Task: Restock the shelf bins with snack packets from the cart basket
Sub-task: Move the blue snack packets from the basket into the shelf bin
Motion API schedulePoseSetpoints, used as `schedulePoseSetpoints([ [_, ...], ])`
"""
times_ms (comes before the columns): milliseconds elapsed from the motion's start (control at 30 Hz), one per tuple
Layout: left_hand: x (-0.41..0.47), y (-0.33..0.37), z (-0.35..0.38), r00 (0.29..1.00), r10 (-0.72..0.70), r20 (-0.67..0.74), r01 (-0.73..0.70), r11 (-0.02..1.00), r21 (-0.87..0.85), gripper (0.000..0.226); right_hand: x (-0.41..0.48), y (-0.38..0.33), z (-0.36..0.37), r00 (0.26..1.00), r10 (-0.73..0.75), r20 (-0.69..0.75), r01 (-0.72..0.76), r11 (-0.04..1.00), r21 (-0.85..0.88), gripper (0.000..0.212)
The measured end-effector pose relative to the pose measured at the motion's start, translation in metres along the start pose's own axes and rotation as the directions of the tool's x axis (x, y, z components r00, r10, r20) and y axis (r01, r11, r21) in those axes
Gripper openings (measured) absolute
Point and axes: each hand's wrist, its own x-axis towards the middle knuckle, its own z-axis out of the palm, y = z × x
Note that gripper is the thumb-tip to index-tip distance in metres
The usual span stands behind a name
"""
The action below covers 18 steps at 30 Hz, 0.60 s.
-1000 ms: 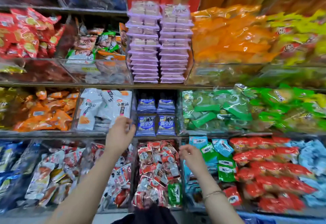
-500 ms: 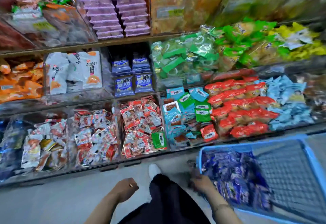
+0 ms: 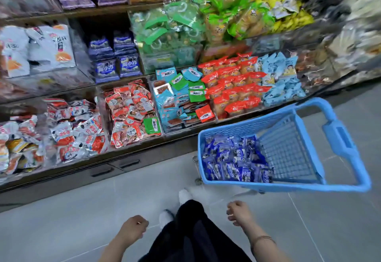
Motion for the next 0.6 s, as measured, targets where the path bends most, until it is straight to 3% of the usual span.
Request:
schedulePoseSetpoints([
  [233,-0.001,0.025,0.061,0.994,-0.113,0.013,0.113,0.990,-0.083,0.014,0.023,0.020,-0.067,0.999,0.025,-0.042,-0.028,0.997,-0.073,0.021],
  [433,0.004,0.085,0.125,0.994,-0.098,-0.038,0.087,0.972,-0.218,0.013,0.070,-0.002,-0.137,0.982,-0.183,0.048,0.188,0.919,-0.347,0.024],
  [600,0.027,0.144,0.178,0.985,-0.083,-0.151,0.037,0.958,-0.284,0.013,0.122,-0.037,-0.176,0.949,-0.247,0.195,0.284,0.939,-0.195,0.024],
])
